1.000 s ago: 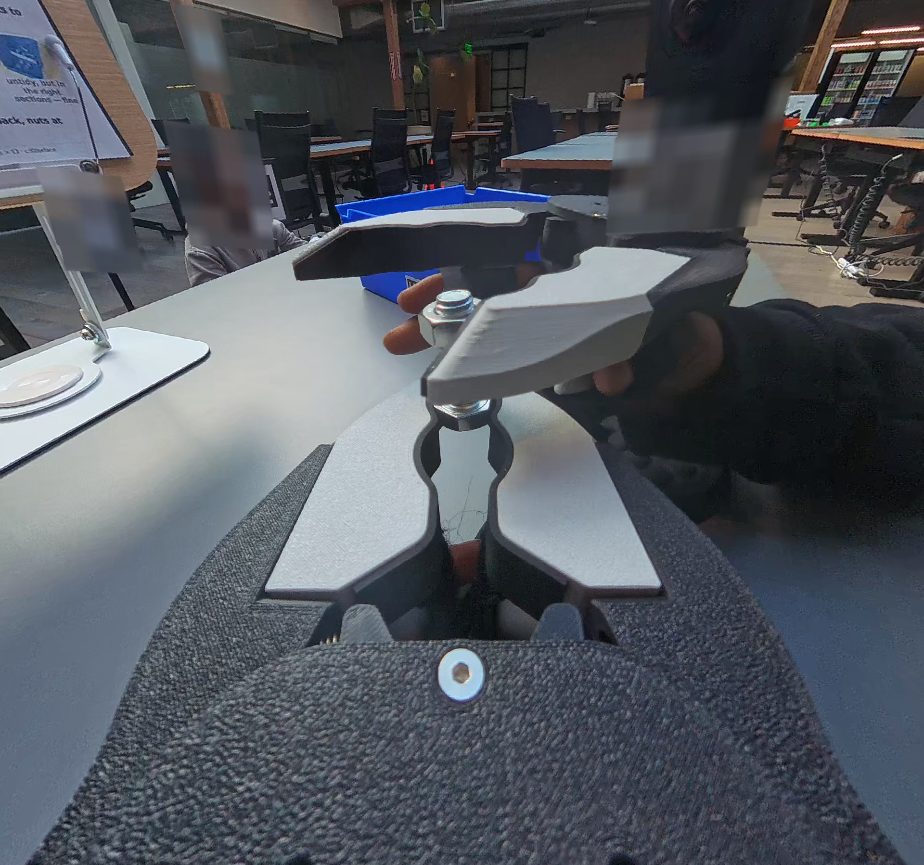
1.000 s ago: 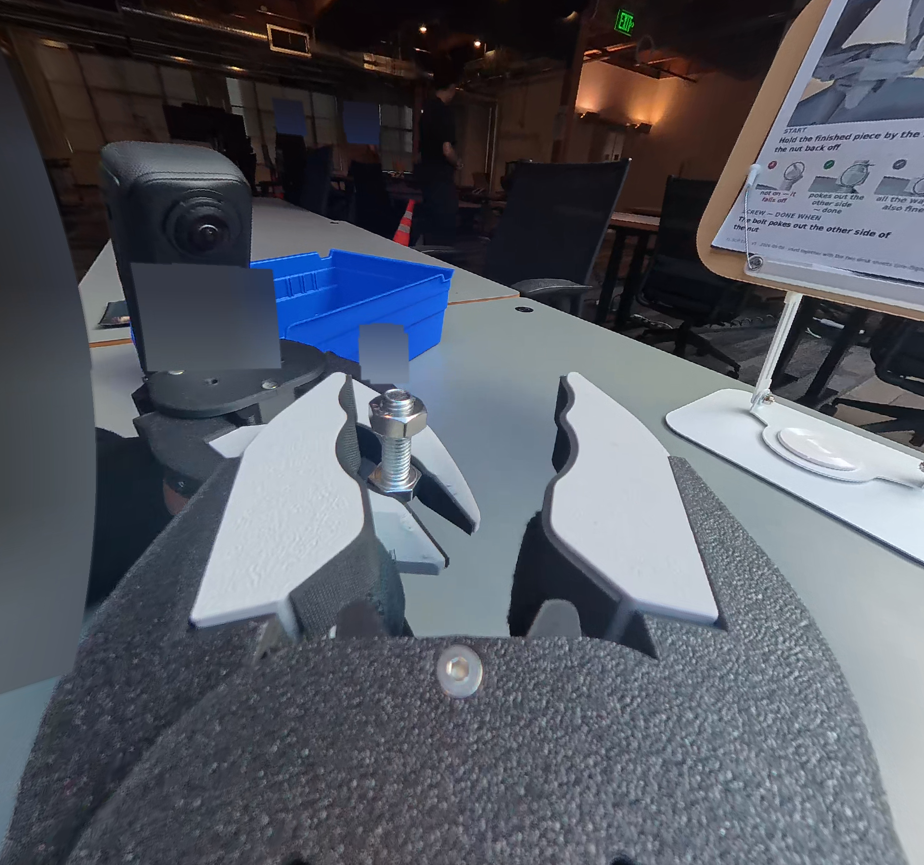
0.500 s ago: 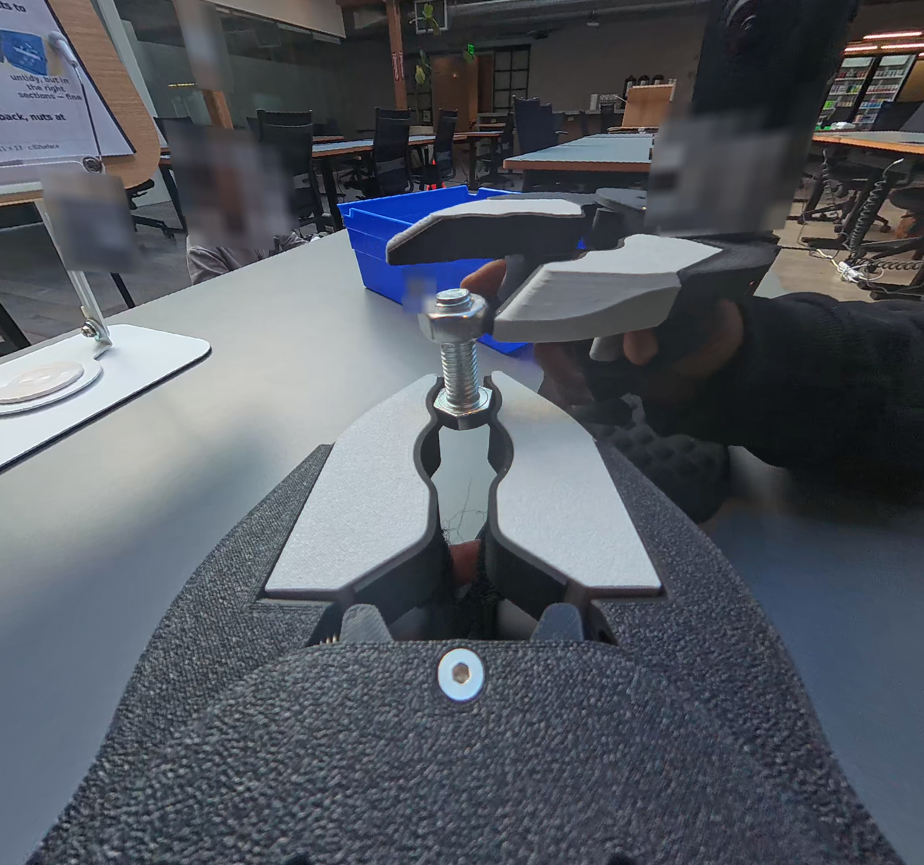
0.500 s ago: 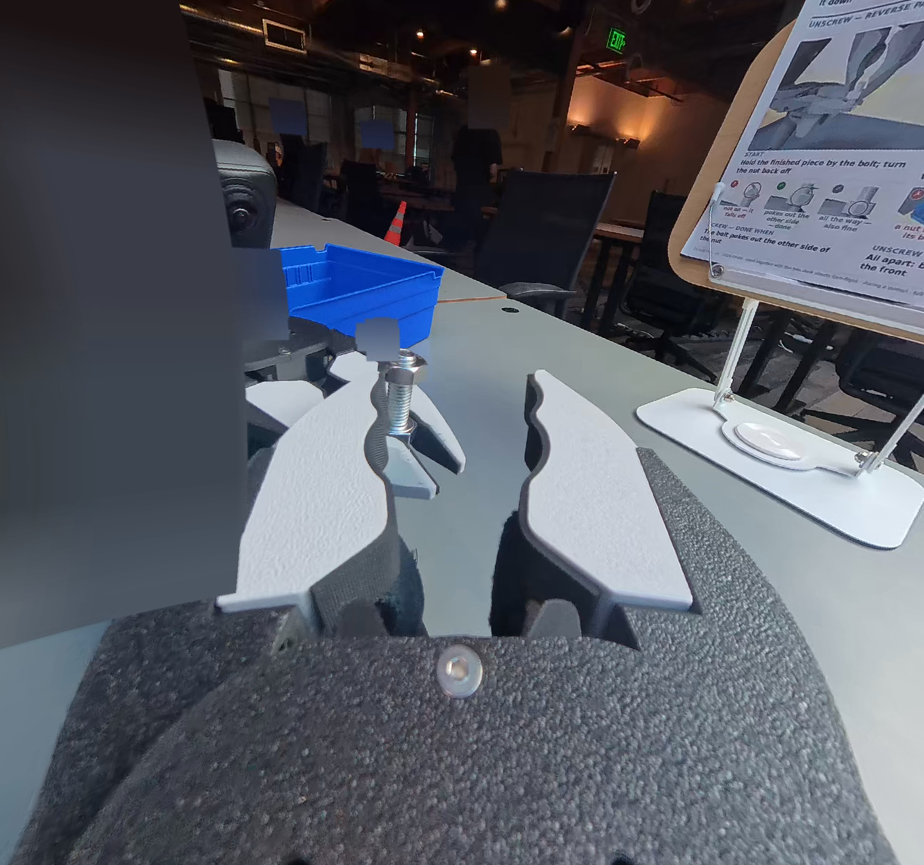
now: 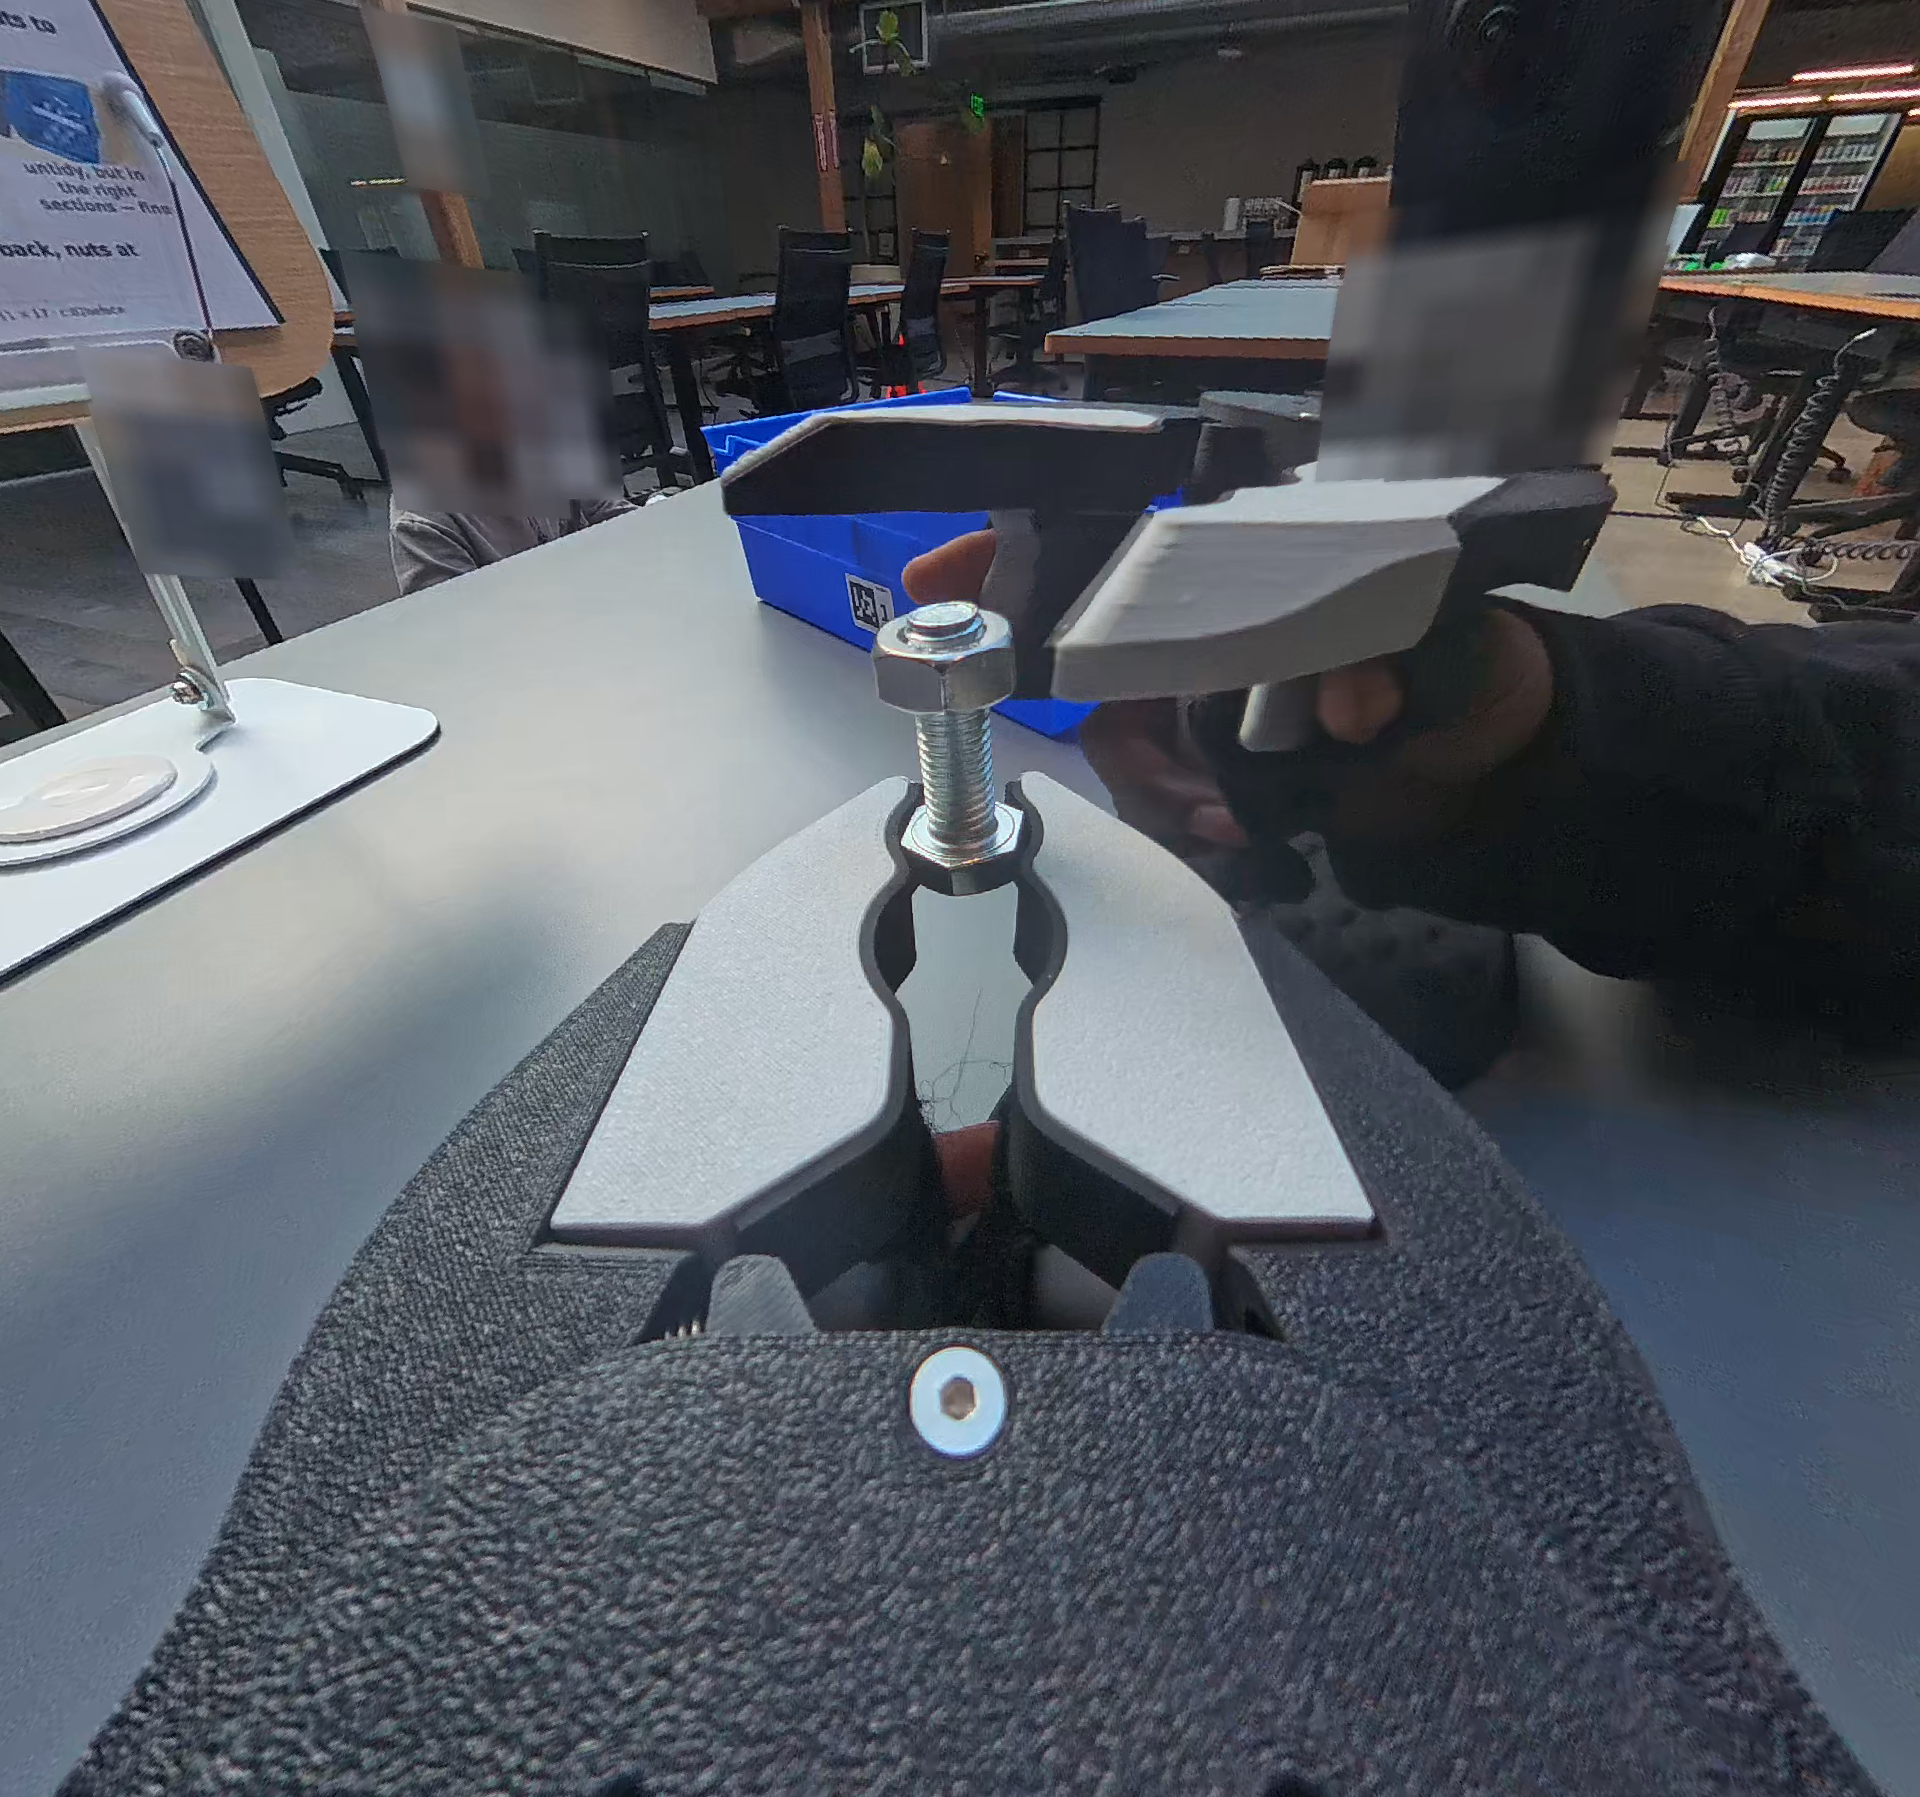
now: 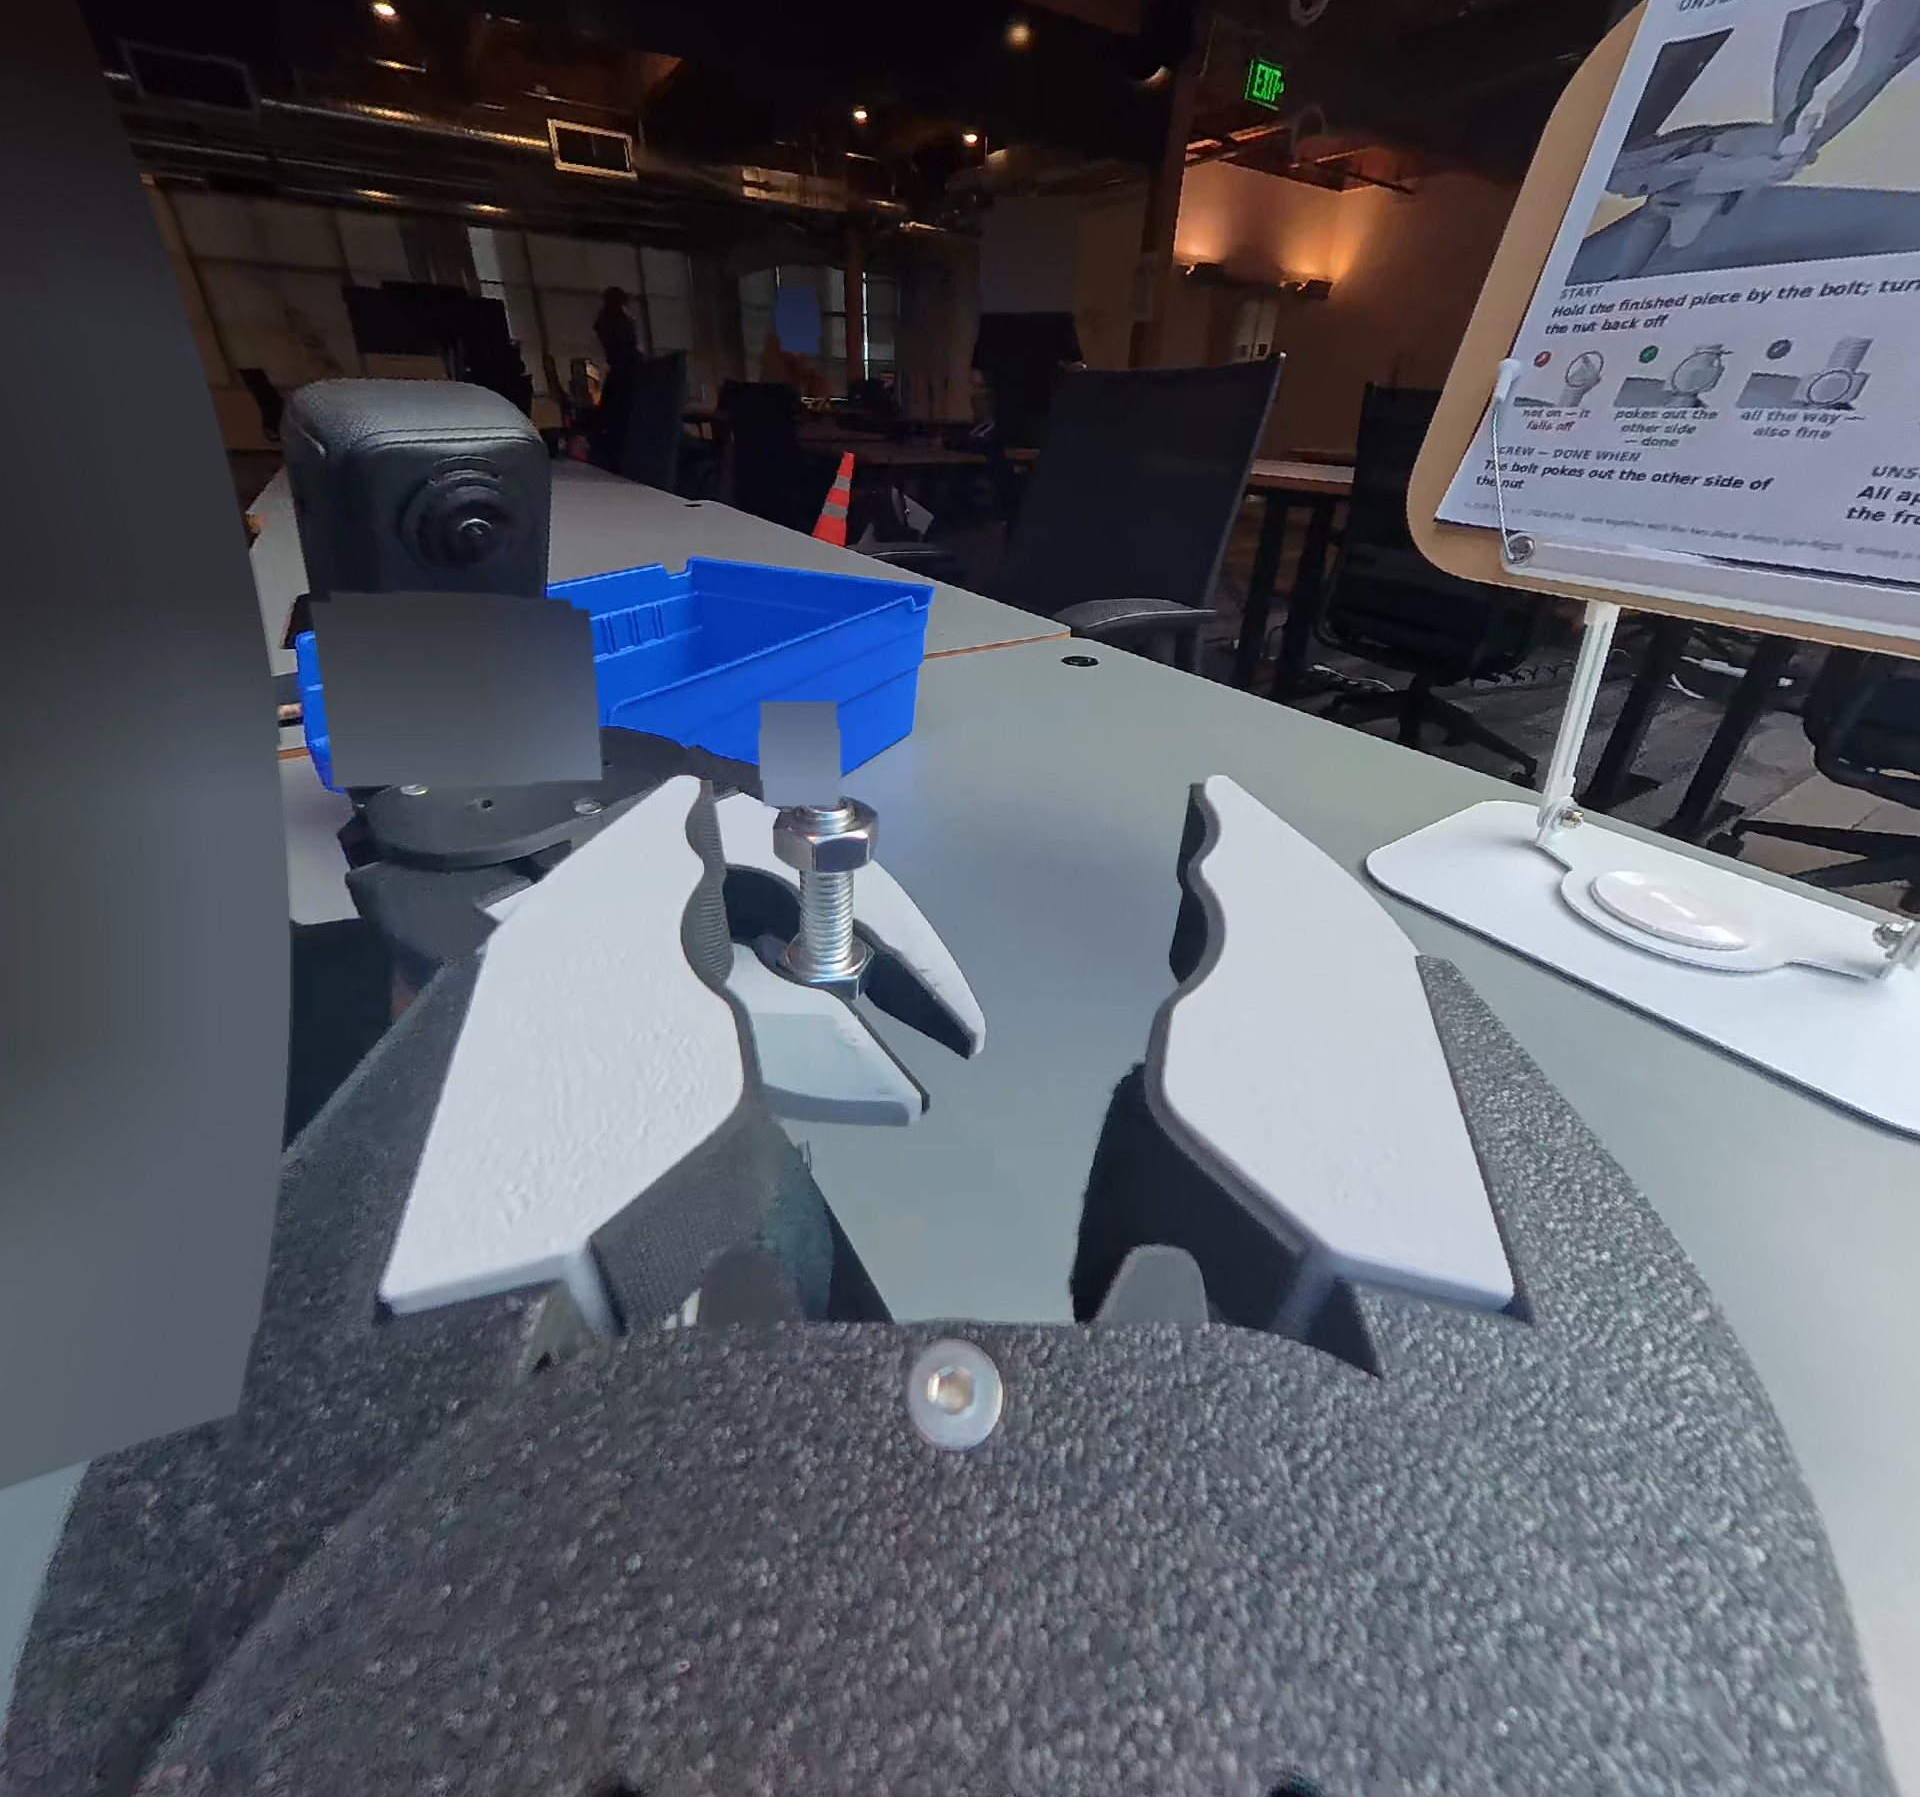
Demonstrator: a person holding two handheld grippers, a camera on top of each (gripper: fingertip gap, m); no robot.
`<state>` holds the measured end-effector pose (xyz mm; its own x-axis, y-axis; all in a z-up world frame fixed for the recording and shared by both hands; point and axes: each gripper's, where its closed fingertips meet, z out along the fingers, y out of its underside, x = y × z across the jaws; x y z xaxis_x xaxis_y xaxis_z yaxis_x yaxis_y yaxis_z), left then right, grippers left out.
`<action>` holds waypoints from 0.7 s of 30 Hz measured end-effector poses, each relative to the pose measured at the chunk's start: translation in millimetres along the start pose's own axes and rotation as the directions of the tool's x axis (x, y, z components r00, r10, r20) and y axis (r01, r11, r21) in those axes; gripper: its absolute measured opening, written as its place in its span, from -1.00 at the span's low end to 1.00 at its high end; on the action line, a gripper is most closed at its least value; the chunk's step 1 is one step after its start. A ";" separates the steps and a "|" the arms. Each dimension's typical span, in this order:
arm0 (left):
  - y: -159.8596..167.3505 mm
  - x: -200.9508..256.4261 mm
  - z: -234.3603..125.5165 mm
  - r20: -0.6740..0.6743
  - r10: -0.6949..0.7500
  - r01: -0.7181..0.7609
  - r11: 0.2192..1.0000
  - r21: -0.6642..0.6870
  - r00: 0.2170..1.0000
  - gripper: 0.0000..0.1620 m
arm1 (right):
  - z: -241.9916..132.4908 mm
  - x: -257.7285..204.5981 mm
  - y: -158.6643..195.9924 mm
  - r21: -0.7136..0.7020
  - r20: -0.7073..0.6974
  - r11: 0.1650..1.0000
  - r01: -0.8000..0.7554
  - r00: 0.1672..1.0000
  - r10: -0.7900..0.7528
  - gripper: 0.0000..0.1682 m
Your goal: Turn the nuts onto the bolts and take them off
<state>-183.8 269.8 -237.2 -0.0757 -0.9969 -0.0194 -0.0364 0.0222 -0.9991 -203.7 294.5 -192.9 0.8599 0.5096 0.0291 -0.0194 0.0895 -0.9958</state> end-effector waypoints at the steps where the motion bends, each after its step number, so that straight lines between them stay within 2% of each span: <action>1: 0.1 0.0 0.1 0.000 0.001 -0.001 1.000 -0.001 1.000 -0.82 | 4.5 -0.3 1.4 -0.006 -0.007 1.000 0.004 1.000 -0.004 0.02; 7: 0.1 0.2 0.3 -0.001 0.001 -0.001 1.000 -0.002 1.000 -0.82 | 19.6 1.1 7.9 -0.034 -0.033 0.999 0.005 0.999 -0.006 0.02; 16: 0.3 -0.2 0.5 -0.003 -0.002 0.002 1.000 -0.003 1.000 -0.82 | -2.0 5.0 4.4 -0.017 -0.037 0.999 0.037 0.999 -0.037 -0.14; 18: 0.3 -0.6 0.3 -0.001 -0.004 0.004 1.000 -0.001 1.000 -0.82 | -8.3 4.8 3.3 -0.012 -0.031 0.999 0.047 0.998 -0.048 -0.21; 21: 0.3 -0.9 0.4 0.000 -0.005 0.005 1.000 -0.001 1.000 -0.82 | -17.1 6.0 2.4 -0.009 -0.032 0.998 0.068 0.997 -0.068 -0.42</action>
<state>-183.4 270.7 -237.5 -0.0755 -0.9970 -0.0140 -0.0381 0.0169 -0.9991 -189.9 283.1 -196.6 0.8753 0.4743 0.0944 0.0438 0.1166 -0.9922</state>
